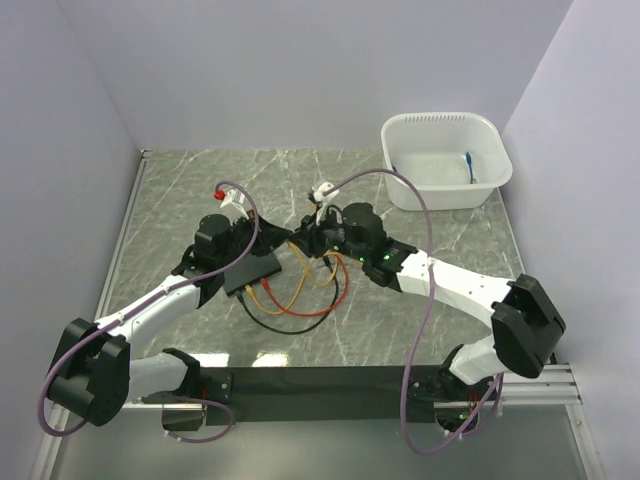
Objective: Insert the plug into the switch port
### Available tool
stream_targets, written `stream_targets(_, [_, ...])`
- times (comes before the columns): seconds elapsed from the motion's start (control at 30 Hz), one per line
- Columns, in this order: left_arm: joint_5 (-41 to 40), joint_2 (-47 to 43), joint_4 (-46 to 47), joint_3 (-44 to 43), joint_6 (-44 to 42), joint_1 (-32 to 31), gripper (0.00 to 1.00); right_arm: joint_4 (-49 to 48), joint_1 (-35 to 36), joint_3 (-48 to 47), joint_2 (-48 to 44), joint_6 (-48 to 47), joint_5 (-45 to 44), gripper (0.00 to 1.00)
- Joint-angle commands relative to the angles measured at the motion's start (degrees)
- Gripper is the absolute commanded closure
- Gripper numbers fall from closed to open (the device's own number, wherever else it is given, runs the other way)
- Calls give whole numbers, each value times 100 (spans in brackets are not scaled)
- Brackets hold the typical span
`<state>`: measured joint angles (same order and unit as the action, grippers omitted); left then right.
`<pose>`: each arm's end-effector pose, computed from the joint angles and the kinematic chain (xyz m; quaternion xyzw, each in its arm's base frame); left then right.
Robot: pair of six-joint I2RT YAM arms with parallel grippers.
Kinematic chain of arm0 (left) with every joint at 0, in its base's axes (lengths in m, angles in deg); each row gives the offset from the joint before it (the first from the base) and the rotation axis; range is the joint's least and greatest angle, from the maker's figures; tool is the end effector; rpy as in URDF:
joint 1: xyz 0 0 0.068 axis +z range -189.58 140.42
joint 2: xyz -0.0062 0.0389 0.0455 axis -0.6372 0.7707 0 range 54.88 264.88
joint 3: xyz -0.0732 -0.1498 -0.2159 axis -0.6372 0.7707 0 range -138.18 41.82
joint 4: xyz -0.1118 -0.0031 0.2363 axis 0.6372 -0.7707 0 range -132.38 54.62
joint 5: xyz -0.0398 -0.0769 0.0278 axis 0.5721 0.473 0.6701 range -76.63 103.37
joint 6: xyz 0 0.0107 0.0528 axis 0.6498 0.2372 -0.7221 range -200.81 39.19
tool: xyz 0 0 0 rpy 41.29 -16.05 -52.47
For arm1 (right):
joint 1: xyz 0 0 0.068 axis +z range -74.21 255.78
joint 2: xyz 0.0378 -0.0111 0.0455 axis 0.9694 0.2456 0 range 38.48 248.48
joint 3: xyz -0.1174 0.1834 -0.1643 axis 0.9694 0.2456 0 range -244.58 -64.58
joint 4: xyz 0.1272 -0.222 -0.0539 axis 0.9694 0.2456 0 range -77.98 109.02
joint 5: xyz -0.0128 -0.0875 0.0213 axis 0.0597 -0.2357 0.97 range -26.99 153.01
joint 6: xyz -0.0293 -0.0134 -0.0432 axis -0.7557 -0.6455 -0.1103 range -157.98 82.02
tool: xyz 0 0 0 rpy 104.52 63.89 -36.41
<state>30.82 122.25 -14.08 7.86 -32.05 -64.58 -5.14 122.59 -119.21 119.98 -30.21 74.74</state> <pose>0.2326 -0.1201 0.2497 -0.0650 0.7719 -0.4672 0.4262 0.2233 0.2485 0.2990 -0.3161 0.6947 0.3634 0.5343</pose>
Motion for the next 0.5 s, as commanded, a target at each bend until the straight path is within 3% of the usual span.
stream_targets(0.0, [-154,-14,-47,-225,-138,-6,99,390,206,-311,217,-373,-469,63])
stream_targets(0.47, [-67,162,6,-270,-94,-6,100,381,232,-434,525,-311,-469,67])
